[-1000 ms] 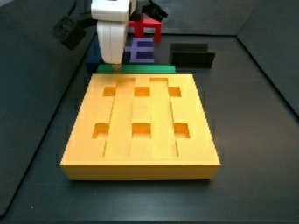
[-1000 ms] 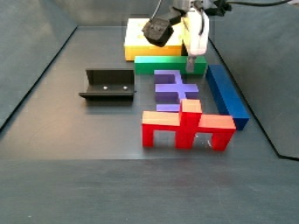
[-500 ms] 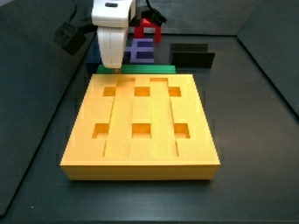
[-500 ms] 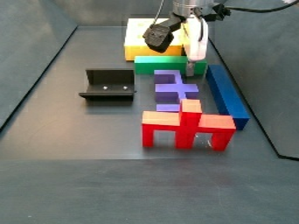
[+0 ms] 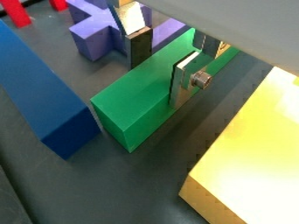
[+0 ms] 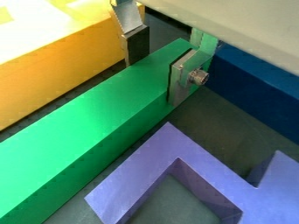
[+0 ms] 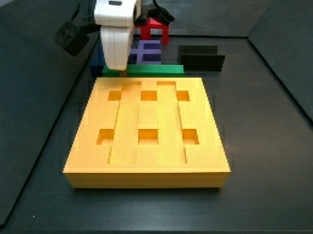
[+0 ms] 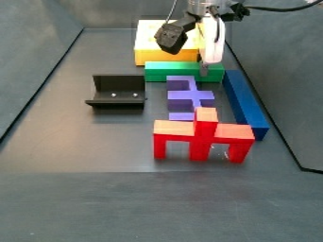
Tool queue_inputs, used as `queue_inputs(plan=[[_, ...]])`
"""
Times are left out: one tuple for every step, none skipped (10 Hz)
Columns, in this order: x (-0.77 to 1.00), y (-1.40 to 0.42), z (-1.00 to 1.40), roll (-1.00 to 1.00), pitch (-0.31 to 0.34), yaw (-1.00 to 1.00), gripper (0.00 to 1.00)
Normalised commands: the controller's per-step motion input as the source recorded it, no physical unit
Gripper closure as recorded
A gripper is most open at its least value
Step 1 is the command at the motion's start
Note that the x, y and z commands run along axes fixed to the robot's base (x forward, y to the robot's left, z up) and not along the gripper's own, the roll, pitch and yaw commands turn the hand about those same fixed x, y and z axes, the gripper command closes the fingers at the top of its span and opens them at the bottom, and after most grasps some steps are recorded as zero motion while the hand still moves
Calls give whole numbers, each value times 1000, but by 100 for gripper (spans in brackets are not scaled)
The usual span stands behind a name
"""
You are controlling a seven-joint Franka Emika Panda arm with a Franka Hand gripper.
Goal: Pick up the green object. Move up. Move to above the board. Insert the green object.
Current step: Pick up the green object, then move up.
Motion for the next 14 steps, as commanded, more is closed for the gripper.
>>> queue_inputs(plan=[[0,0,0,0,0,0,100],[0,0,0,0,0,0,100],[0,0,0,0,0,0,100],[0,0,0,0,0,0,100],[0,0,0,0,0,0,100],[0,0,0,0,0,0,100],[0,0,0,0,0,0,100],[0,0,0,0,0,0,100],[0,0,0,0,0,0,100],[0,0,0,0,0,0,100],[0,0,0,0,0,0,100],[0,0,0,0,0,0,100],[0,0,833,0,0,0,100],[-71,-38,756,-10,39,33,100]])
